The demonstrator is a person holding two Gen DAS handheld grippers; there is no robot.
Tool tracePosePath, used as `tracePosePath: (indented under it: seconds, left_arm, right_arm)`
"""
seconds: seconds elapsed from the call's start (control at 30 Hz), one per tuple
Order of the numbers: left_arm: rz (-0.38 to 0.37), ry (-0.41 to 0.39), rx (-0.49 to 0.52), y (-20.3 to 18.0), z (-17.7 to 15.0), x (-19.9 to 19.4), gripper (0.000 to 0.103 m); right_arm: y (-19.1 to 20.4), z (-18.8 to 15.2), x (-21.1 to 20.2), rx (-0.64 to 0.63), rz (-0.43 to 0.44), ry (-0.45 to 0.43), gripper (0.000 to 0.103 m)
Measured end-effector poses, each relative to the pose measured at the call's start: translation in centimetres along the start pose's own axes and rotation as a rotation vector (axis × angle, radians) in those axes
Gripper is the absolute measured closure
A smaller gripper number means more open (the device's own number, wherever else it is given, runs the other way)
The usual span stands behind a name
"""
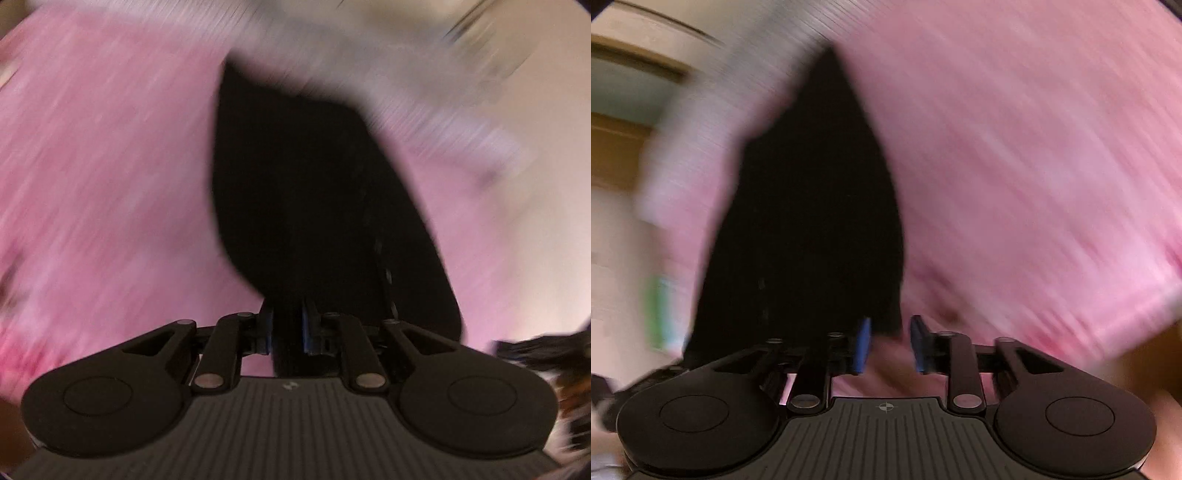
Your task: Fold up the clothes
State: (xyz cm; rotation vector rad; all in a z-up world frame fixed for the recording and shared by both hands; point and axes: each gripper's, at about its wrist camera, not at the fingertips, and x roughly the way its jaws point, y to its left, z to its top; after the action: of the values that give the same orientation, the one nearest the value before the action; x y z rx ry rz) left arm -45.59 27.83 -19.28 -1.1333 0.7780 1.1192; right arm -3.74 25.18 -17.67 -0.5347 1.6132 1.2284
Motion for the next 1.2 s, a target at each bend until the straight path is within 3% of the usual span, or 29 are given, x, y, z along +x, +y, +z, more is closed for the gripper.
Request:
tracePosePath:
  seconds: [0.03, 0.1, 0.13, 0.3, 0.53, 0.77, 0.87, 1.0, 1.2]
  left_arm:
    - [0.063, 0.042, 0.021, 0.1, -2.0, 1.2, 0.096]
    - [0.188, 0.126, 0.062, 0.4, -6.0, 3.6, 0.095]
    - [0.203, 0.135, 0.056, 0.6, -7.2, 4.0, 0.095]
    - [0.205, 0.077, -0.063, 1.2, -11.7, 2.7, 0.094]
    - [0.183, -0.012, -0.150, 1.6, -13.5, 3.3, 0.080]
    - [0.078, -0.056, -0.336, 5.4, -12.7, 8.1, 0.077]
    - [0.030, -0.072, -0.414, 7.4, -12.0, 10.1, 0.077]
    - [-0.075, -0.079, -0.509, 9.7, -11.5, 12.7, 0.076]
    - [-0.162, -0.056, -0.586, 11.1, -12.0, 15.8, 0.076]
  right_arm:
    - [-2.0, -1.4, 1.5, 0.018, -0.066, 0.048, 0.070]
    - [-4.1, -3.5, 2.4, 0.013, -0.094, 0.095, 0.066]
    - [-4.6, -4.2, 2.4, 0.005, -0.084, 0.092, 0.066]
    - [-5.0, -6.3, 3.0, -0.058, -0.044, 0.041, 0.062]
    - [-4.2, -6.3, 5.9, -0.079, 0.037, -0.039, 0.059]
    - [-4.0, -5.8, 11.3, -0.110, 0.047, -0.022, 0.054]
    - [-4.2, -4.3, 13.1, -0.111, 0.052, -0.073, 0.053]
    - [-5.5, -2.5, 15.3, -0.015, 0.095, -0.127, 0.052]
    - [-7.4, -2.1, 18.7, 0.087, 0.169, -0.111, 0.051]
